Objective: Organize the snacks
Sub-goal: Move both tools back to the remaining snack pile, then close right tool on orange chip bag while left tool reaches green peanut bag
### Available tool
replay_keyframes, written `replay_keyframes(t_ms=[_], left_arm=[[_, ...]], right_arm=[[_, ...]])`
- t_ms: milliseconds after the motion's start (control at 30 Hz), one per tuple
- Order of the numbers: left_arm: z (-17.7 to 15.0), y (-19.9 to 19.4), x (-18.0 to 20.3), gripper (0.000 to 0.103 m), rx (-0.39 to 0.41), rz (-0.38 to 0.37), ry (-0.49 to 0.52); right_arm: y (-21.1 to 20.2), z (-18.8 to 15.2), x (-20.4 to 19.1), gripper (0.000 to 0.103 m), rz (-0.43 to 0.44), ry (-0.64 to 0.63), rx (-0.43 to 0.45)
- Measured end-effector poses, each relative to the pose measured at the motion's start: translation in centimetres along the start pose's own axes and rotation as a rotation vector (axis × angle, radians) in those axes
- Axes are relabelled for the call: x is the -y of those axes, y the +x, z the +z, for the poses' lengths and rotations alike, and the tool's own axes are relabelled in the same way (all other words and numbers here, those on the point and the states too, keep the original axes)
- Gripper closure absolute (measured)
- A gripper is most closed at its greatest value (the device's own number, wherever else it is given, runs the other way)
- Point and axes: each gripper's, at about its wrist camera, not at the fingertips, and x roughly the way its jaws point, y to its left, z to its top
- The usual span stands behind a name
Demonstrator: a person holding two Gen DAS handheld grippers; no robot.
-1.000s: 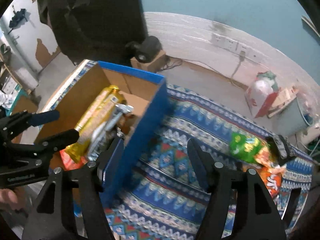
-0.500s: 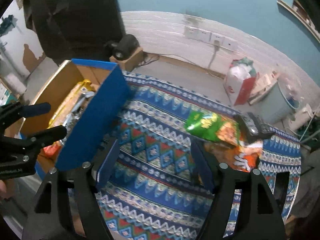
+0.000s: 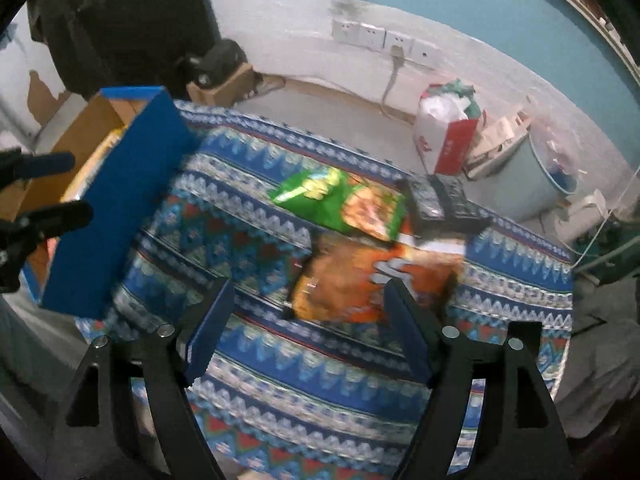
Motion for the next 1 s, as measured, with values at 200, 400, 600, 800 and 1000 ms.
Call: replay_keyframes(t_ms=[200,400,600,800,1000], left_arm=[[3.6,1.8,3.0,0.026,-0.017,0.007,0.125],[5.2,5.5,4.4,0.026,-0.062,-0.052,0.149],[4.9,7.9,4.4,0.026,-0.102,-0.070,0.125],[4.3,9.0,4.3,0.026,-0.137,-0.087,0.098],[2.8,9.2,4.4,0.025,-0.160,-0.105,0.101]], right_arm=[[1.8,1.2,3.9,0.026,-0.001,-0.055,-0.058],[5.7,1.8,6.5,0.026,0.036,-0.091,-0.091],[8.1,1.6,6.6,0.026,0.100,-0.099,-0.113],[8.9,0.3,6.2,0.026,0.117,-0.111,-0.160],[8.8,-2.4,6.4,0.026,0.127,-0.031,-0.206]])
